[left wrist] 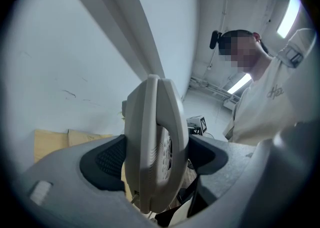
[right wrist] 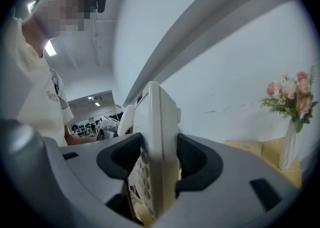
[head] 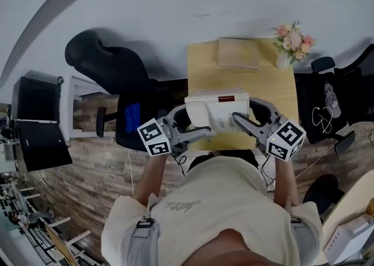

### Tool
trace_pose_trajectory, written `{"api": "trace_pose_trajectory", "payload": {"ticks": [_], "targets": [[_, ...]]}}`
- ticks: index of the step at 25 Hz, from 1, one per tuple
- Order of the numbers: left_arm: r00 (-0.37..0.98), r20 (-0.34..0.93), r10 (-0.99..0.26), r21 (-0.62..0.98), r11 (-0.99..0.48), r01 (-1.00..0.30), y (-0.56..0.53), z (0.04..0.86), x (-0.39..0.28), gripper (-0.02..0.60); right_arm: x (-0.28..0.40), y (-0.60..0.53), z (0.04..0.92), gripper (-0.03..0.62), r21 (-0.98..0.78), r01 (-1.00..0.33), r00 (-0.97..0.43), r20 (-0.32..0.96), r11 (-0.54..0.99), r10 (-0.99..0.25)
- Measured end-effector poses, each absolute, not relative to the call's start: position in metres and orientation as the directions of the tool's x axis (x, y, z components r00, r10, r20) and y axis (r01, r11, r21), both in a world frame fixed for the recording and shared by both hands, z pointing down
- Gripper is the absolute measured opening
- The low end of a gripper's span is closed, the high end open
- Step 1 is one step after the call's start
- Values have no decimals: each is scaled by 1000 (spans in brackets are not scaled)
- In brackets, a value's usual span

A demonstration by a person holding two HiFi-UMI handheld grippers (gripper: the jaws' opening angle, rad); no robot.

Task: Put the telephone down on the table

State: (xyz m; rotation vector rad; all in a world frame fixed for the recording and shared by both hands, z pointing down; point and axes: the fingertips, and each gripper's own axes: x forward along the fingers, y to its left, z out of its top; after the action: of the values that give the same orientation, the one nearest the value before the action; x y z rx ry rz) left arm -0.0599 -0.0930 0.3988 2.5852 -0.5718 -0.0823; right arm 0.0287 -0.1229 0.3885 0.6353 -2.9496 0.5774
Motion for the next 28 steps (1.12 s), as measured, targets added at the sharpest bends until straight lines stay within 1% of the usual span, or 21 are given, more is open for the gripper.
{"api": "trace_pose_trajectory", "payload": {"ticks": [7, 15, 21, 25, 28], "targets": [[898, 39, -439, 528, -754, -391, -127, 421, -43, 387, 46, -161, 409, 213, -375, -401, -916, 190, 836, -354], [889, 55, -455, 537, -737, -411, -144, 432, -54, 387, 33, -179, 422, 213, -400, -378, -925, 205, 835, -320], [899, 62, -434, 552, -735, -393, -144, 435, -62, 387, 26, -177, 427, 213, -410, -407, -913, 211, 816, -350], [914, 73, -398, 538, -756, -372, -151, 435, -73, 387, 17, -180, 429, 213, -418, -428, -903, 220, 801, -368], [927, 71, -369, 557, -756, -344, -160, 445, -81, 388, 10, -188, 438, 213, -425, -448, -894, 235, 787, -383]]}}
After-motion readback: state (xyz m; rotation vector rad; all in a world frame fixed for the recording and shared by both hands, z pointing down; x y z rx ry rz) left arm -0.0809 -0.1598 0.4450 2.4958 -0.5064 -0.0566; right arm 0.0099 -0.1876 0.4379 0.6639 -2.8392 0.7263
